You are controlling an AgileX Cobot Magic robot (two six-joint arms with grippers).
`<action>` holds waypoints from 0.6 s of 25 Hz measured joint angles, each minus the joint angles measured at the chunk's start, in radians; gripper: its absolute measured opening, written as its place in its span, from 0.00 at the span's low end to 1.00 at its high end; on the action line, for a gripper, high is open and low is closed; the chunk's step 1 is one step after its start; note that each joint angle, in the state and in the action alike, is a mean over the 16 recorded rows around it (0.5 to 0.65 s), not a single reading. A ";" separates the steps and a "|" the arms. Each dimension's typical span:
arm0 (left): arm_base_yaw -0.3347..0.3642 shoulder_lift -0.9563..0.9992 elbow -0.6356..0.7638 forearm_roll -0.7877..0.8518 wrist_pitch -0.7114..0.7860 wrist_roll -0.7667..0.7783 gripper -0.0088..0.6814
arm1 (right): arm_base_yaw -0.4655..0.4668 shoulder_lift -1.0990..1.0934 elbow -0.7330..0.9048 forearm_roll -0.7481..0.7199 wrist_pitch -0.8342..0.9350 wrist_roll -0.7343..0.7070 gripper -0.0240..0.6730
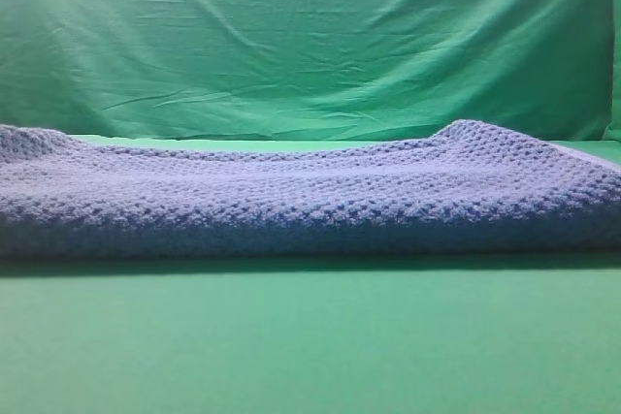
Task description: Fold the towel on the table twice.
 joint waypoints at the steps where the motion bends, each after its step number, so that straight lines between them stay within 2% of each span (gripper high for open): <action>1: 0.000 0.000 0.006 0.000 0.003 0.000 0.01 | 0.000 0.000 0.004 0.000 0.000 0.000 0.03; 15: 0.000 0.000 0.067 0.000 0.088 0.000 0.01 | 0.000 0.000 0.058 -0.022 0.054 0.000 0.03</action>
